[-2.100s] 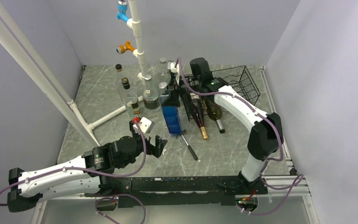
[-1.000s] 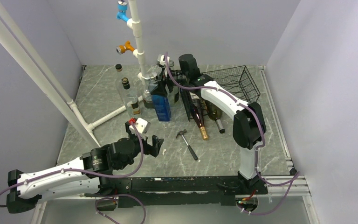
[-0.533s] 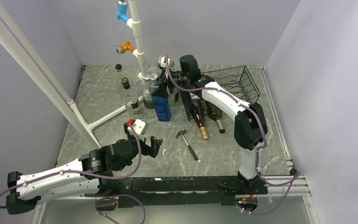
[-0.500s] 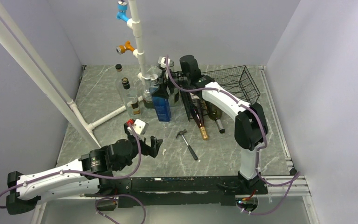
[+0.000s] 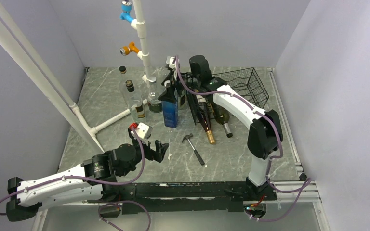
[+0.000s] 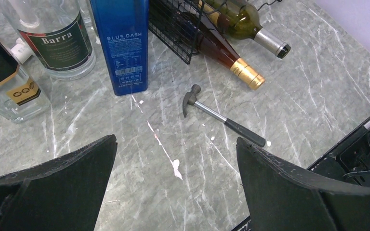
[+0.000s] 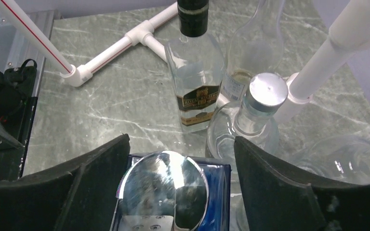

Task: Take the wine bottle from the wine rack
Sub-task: Place the wine bottle at the center of the board.

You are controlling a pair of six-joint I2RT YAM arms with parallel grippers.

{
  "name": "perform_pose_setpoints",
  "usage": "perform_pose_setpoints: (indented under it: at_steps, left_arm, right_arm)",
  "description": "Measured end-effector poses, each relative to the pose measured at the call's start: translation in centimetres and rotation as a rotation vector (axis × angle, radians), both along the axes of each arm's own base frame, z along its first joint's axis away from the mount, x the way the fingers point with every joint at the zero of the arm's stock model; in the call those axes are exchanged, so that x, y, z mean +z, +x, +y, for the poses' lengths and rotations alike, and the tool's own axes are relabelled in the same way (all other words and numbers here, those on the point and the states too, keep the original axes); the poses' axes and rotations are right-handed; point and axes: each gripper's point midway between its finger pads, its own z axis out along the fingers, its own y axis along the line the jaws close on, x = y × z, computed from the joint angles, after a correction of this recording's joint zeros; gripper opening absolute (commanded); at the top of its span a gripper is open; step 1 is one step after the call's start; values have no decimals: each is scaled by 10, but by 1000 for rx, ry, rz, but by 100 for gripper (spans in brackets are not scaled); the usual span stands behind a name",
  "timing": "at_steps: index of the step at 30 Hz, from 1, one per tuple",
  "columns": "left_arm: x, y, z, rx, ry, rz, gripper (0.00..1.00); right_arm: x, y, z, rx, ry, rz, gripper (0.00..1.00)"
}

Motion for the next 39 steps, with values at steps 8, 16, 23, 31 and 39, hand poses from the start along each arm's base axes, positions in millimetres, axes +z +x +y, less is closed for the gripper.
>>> perform_pose_setpoints:
  at_steps: [8,16,23,31,39]
  left_arm:
    - [0,-1,-2,-10,-6,1,99]
    - [0,-2,-3,-21,-6,2,99]
    - [-2,-3,-6,-40,9,2,99]
    - [-2,-3,-17,-98,83,-16,99]
    - [24,13,-36,-157,105,-58,99]
  right_arm:
    - [16,-5,-5,-3,11,-18,96]
    - [35,-11,-12,26,-12,-18,100]
    - [81,-15,-22,42,11,-67,100]
    - [108,-27,-56,62,-8,-92,100]
    - [134,-68,-118,24,-4,-128,100]
